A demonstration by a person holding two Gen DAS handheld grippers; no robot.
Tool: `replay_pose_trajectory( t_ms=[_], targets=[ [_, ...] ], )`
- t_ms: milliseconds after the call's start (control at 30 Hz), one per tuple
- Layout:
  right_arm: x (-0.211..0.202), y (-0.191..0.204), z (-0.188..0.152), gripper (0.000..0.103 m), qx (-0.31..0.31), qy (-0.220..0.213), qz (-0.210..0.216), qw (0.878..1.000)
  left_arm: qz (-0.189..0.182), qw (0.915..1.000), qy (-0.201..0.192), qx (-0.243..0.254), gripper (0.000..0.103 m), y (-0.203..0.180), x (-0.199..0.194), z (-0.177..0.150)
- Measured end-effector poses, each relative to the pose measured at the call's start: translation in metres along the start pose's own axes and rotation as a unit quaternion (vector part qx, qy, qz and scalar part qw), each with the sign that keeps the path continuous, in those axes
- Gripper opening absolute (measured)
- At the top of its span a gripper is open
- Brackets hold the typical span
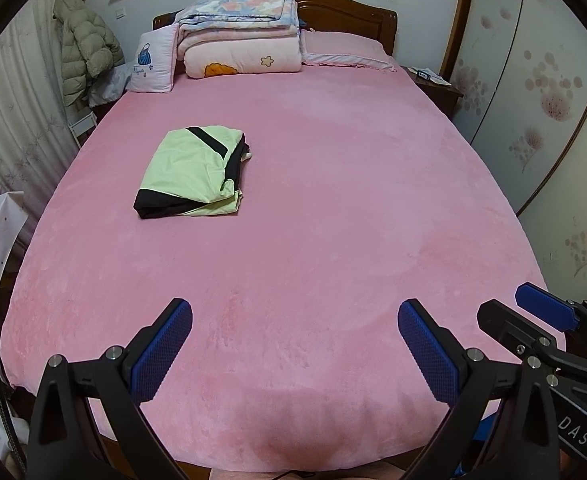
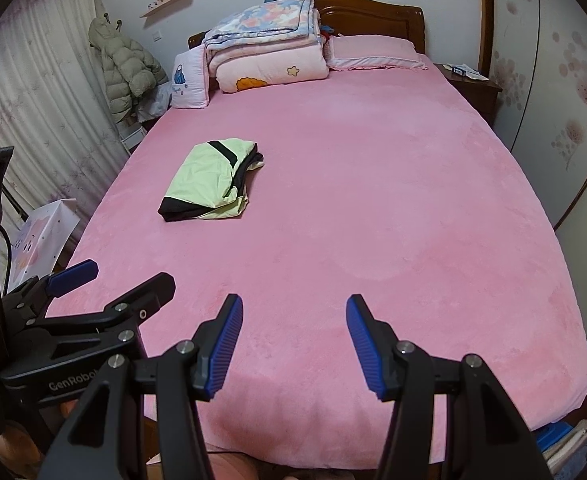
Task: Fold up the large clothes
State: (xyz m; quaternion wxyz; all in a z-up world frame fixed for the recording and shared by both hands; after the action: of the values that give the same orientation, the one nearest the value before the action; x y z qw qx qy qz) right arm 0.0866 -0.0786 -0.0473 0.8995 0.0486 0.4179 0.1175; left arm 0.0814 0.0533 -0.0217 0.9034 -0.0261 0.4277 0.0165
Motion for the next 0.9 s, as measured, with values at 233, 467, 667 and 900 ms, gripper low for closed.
replay_pose_trajectory(
  t_ms=[233, 467, 667, 900],
  targets=[
    [0.002, -0.002, -0.002, 0.054, 0.006, 0.011, -0.005, 1.000, -0.003, 0.9999, 0.013, 0.000, 0.102, -0.004, 0.006, 0.001],
    [0.002, -0.007, -0.001, 0.054, 0.009, 0.016, -0.012, 1.000, -0.010, 0.9997, 0.023, 0.003, 0.102, -0.008, 0.011, 0.000],
    [0.003, -0.006, -0.005, 0.054, 0.016, 0.023, -0.012, 1.000, -0.013, 0.9994, 0.032, 0.001, 0.102, -0.008, 0.014, -0.003],
    [0.004, -0.005, -0.005, 0.054, 0.017, 0.024, -0.010, 1.000, -0.010, 0.9994, 0.033, 0.000, 0.102, -0.007, 0.016, -0.003]
  ],
)
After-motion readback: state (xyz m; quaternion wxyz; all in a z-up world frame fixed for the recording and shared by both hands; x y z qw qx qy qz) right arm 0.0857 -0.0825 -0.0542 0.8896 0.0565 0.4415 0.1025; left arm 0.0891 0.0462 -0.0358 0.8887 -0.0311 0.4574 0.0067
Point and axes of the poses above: each gripper's, at about its wrist camera, not at the fingertips, and x roughly the way its jaws point, y to its left, z to its top, the point moved 8 cm from there along x, roughly the way its jaws point, and after that the axes turned 5 degrees about -y, right-handed, at the moved point
